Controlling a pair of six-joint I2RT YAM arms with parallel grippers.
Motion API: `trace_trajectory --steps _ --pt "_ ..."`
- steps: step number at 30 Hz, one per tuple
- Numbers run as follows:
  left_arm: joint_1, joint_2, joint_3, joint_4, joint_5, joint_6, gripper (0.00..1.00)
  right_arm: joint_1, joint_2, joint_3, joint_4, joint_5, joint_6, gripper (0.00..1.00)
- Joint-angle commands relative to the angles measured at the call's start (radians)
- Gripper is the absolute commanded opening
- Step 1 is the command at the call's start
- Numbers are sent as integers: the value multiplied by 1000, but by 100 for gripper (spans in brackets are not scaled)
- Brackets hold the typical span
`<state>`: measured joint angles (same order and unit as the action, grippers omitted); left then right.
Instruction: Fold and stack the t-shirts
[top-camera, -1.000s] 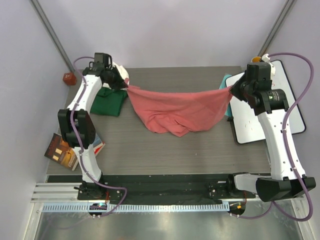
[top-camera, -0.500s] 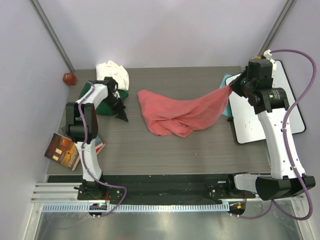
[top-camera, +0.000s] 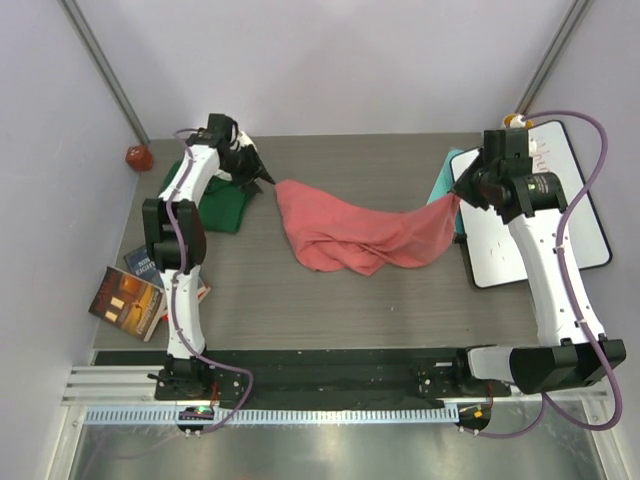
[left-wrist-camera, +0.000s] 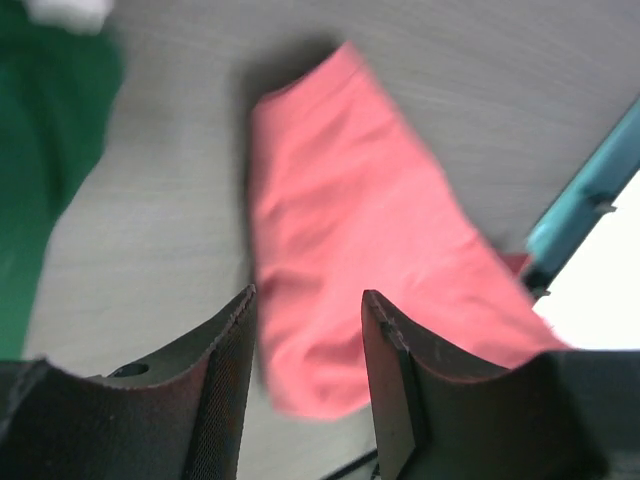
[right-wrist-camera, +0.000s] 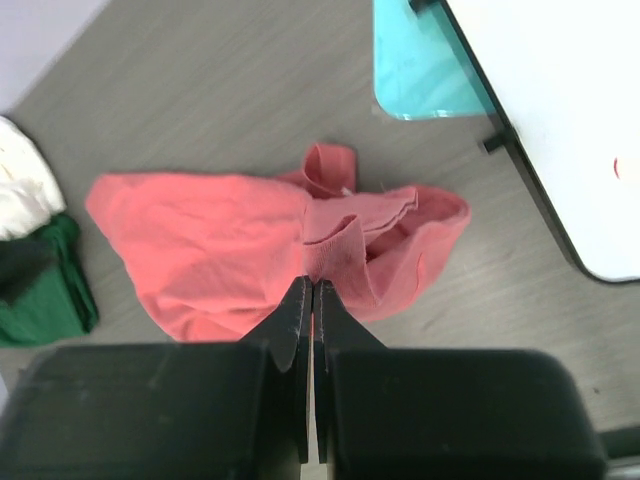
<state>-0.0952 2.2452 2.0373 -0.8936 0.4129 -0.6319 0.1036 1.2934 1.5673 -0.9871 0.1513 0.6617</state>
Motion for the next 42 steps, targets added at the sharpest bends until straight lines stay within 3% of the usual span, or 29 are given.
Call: trace_trajectory --steps 1,4,10,14,19,23,26,30,34,36,37,40,42 --pt "-11 181 153 154 168 -112 47 -1 -55 -84 -55 -38 35 1" --pt "-47 273 236 218 225 -121 46 1 -91 -156 -67 -65 65 1" --pt "-87 370 299 412 210 -202 49 -1 -140 -219 -116 -73 93 1" --pt "-89 383 307 406 170 -272 40 -1 -143 -216 -131 -62 93 1" --pt "-93 306 178 326 135 -194 36 -1 -89 -202 -107 -79 75 1" --pt "-101 228 75 140 86 -80 29 -1 -40 -182 -76 -95 50 1" --pt "-110 156 -34 8 12 17 25 -2 -3 -158 -55 -88 29 1" --pt "-117 39 -257 -54 -36 104 23 -1 43 -159 -12 -108 16 1" --pt "-115 -64 -377 -138 -66 162 23 -1 79 -168 27 -125 21 1" --pt "-115 -82 -413 -180 -106 195 25 -2 87 -168 47 -122 15 1" --pt "-113 -100 -420 -209 -117 205 34 -4 90 -165 50 -121 10 1" --pt "-91 -127 -431 -228 -135 227 50 -19 110 -144 51 -108 -16 1" --pt "-71 -148 -414 -225 -111 209 52 -39 122 -128 54 -108 -30 1"
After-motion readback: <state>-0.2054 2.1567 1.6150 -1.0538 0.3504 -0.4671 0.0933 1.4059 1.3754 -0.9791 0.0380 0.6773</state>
